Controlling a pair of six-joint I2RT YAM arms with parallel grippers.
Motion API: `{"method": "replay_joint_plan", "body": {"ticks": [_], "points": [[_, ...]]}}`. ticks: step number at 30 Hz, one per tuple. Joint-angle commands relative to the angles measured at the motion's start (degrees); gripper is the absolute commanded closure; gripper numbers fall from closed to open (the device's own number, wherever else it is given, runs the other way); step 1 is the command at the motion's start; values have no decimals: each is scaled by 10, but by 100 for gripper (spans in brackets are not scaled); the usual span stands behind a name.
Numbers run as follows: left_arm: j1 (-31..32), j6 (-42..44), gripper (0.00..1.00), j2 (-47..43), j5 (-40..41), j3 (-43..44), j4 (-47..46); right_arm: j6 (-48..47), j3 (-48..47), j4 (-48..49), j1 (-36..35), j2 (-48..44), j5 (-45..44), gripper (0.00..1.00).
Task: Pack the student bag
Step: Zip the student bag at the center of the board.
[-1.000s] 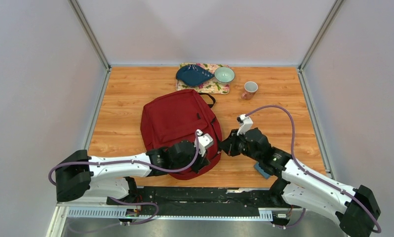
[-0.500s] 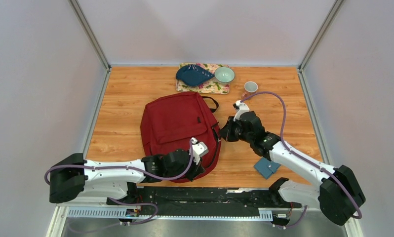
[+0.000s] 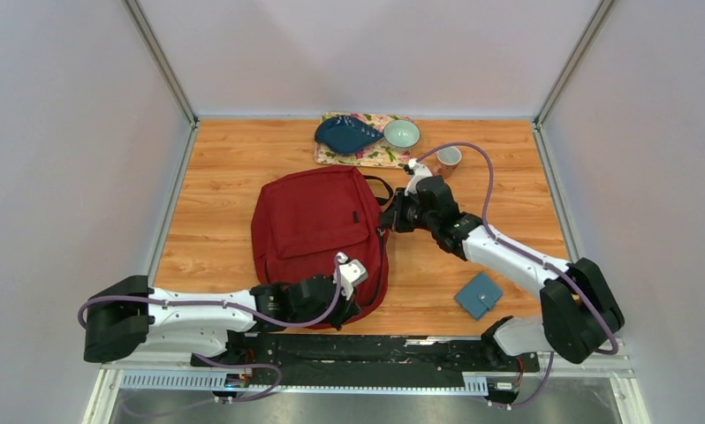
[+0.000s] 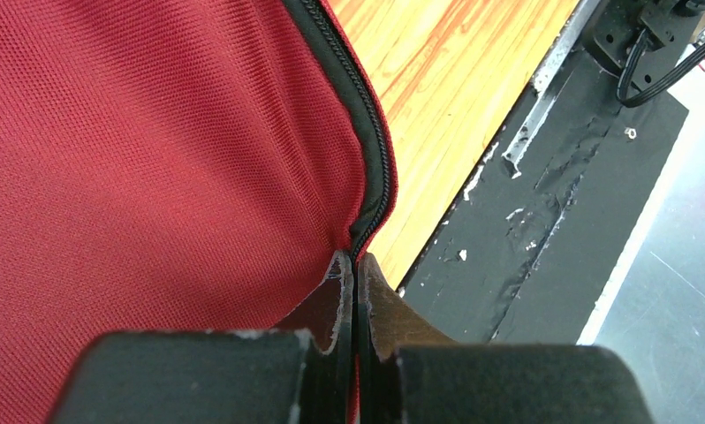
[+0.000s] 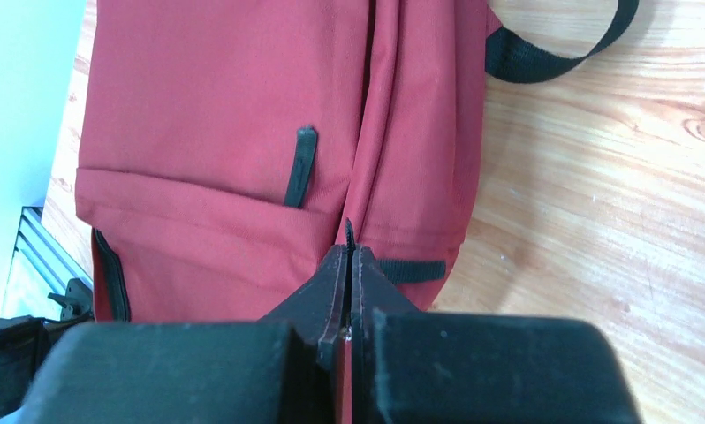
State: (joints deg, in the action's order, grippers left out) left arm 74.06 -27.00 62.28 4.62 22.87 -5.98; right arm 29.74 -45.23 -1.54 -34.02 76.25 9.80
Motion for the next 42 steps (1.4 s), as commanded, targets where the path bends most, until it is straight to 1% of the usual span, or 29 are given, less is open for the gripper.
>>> {"method": "replay_joint_plan", "body": {"ticks": [1, 4, 9, 10, 11, 12, 13, 14, 15, 17, 18, 19, 21, 23, 24, 27, 28, 29, 30, 31, 32, 33, 34, 35, 38, 42], "points": [[28, -32, 100, -5, -48, -20, 57, -16, -70, 95, 24, 33, -26, 100], [32, -38, 100, -11, -48, -26, 57, -15, -78, 95, 30, 47, -18, 100], [35, -43, 100, -43, -7, -34, 57, -10, -57, 85, 31, 23, -12, 100], [35, -44, 100, -51, 14, -34, 73, -6, -49, 81, 30, 14, -20, 100], [35, -45, 89, -59, 27, -35, 79, 3, -16, 80, 30, 1, -33, 100], [35, -45, 81, -76, 41, -35, 87, 24, 1, 88, 30, -16, -54, 100], [35, -45, 74, -85, 67, -35, 104, 31, 23, 92, 30, -48, -61, 100], [35, -45, 59, -95, 79, -34, 111, 37, 52, 92, 30, -64, -67, 100], [35, -45, 57, -119, 92, -32, 117, 52, 68, 86, 31, -79, -81, 100], [35, -45, 45, -145, 128, -30, 138, 64, 93, 79, 31, -130, -91, 100], [35, -44, 43, -173, 138, -27, 141, 69, 119, 72, 30, -146, -97, 100], [35, -44, 40, -188, 161, -27, 151, 78, 130, 66, 29, -184, -116, 100], [35, -41, 34, -230, 187, -25, 161, 84, 158, 49, 30, -216, -132, 100], [35, -39, 29, -255, 220, -24, 174, 88, 169, 33, 28, -252, -134, 100], [35, -36, 27, -274, 230, -21, 177, 88, 173, 30, 30, -259, -129, 100], [35, -28, 24, -291, 264, -8, 193, 81, 180, 18, 29, -271, -118, 100], [35, -26, 24, -292, 268, -2, 207, 79, 178, 0, 30, -273, -117, 98], [34, -26, 24, -291, 271, 4, 213, 73, 178, -9, 29, -276, -116, 87], [34, -24, 23, -285, 274, 15, 219, 70, 178, -14, 29, -278, -115, 80], [35, -24, 23, -284, 274, 19, 225, 67, 173, -17, 29, -279, -116, 70], [35, -23, 23, -281, 275, 25, 227, 64, 169, -29, 30, -278, -117, 52], [35, -23, 23, -276, 274, 27, 228, 60, 165, -35, 30, -276, -123, 48], [35, -23, 23, -273, 273, 29, 227, 58, 161, -42, 30, -276, -127, 47], [35, -22, 23, -270, 273, 30, 225, 54, 154, -48, 31, -275, -128, 43], [35, -24, 23, -262, 269, 31, 223, 51, 142, -57, 33, -270, -133, 35], [35, -24, 23, -249, 263, 35, 221, 54, 139, -65, 36, -265, -118, 32]]}}
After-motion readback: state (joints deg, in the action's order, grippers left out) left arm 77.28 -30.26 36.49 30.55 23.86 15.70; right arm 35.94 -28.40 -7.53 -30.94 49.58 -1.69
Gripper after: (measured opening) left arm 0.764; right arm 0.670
